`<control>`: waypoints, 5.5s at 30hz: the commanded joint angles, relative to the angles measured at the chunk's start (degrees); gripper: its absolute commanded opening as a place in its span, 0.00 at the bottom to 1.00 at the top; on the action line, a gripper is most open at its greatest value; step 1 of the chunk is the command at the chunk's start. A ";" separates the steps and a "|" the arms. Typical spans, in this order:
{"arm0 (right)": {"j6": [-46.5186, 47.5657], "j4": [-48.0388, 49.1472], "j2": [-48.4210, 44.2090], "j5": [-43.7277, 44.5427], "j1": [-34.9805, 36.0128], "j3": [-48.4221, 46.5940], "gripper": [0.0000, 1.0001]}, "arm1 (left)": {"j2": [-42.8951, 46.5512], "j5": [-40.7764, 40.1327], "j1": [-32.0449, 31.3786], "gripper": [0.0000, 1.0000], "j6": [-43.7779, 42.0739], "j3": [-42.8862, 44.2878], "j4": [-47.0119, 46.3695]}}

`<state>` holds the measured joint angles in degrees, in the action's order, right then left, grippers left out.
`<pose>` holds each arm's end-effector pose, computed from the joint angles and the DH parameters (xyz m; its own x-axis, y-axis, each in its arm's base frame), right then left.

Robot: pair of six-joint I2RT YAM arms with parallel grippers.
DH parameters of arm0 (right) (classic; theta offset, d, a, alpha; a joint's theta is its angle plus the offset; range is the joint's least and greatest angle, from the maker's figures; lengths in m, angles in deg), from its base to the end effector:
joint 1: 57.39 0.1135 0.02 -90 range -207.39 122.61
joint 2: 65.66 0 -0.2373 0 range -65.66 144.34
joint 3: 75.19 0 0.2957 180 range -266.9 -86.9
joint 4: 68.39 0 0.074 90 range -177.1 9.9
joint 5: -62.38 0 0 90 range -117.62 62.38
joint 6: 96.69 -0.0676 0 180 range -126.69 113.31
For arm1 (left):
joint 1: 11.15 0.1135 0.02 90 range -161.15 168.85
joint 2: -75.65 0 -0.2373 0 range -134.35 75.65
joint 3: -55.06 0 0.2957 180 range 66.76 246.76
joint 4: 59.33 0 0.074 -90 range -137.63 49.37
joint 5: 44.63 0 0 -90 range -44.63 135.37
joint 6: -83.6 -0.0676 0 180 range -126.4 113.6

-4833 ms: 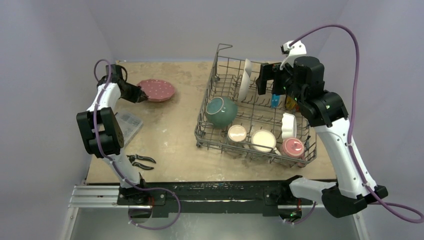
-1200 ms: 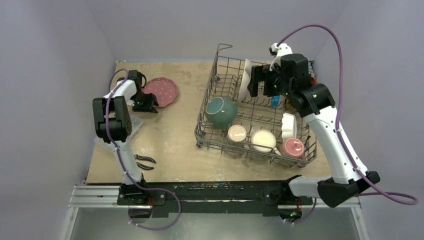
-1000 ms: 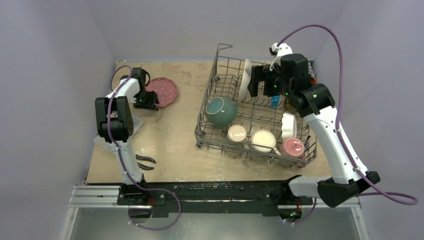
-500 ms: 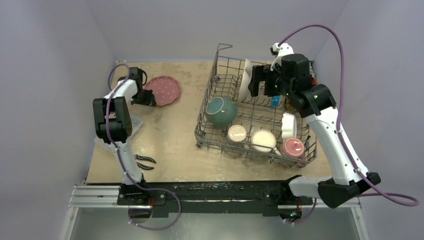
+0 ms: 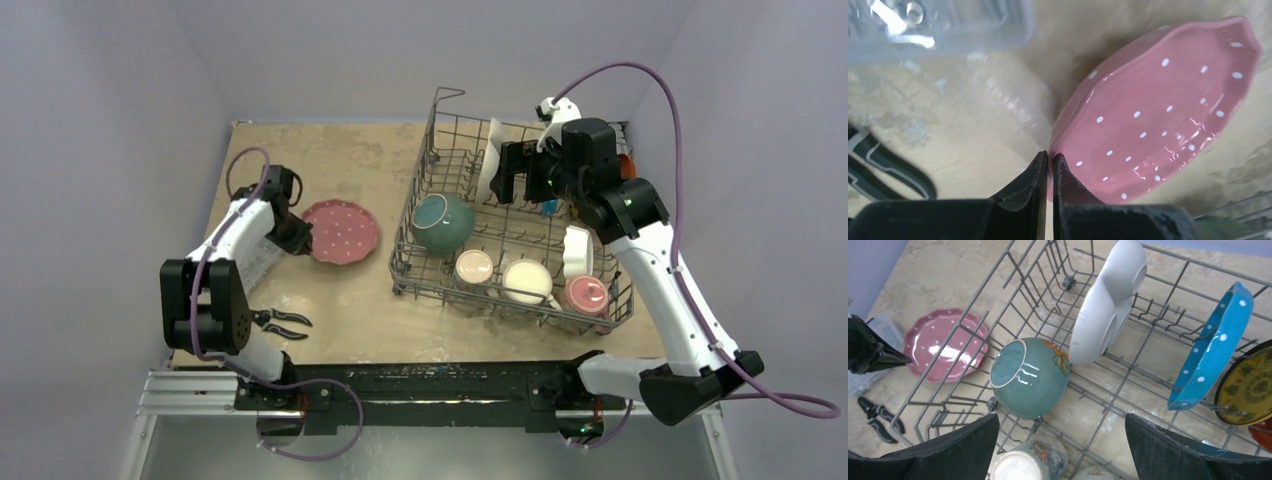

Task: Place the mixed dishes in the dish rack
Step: Move the plate to the center of the board, then pick up the plate at the center of the board, then insert the plate into the dish rack.

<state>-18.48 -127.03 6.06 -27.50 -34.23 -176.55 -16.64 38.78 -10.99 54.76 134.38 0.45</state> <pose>0.3002 0.1283 0.4164 -0.5164 0.0014 -0.8564 -0.2923 0.9397 0.1777 0.3595 0.0088 0.1494 -0.4284 -0.8714 -0.2390 -0.8543 0.4768 -0.2069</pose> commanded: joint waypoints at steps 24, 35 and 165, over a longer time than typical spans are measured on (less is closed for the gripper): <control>-3.45 3.32 -6.40 -8.73 1.25 6.05 0.98 | 17.00 9.61 -4.06 0.55 0.54 -31.51 -14.62; -3.51 2.58 -6.09 -6.92 1.21 3.52 0.98 | 17.76 3.14 -5.62 0.00 5.85 -30.59 -12.65; 4.80 13.28 26.88 49.97 1.30 -18.58 0.00 | 25.24 12.92 -23.28 0.85 -45.19 30.88 11.81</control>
<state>-16.10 -121.77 33.71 16.89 -33.03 -191.21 8.85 52.16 -34.68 11.46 164.78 14.17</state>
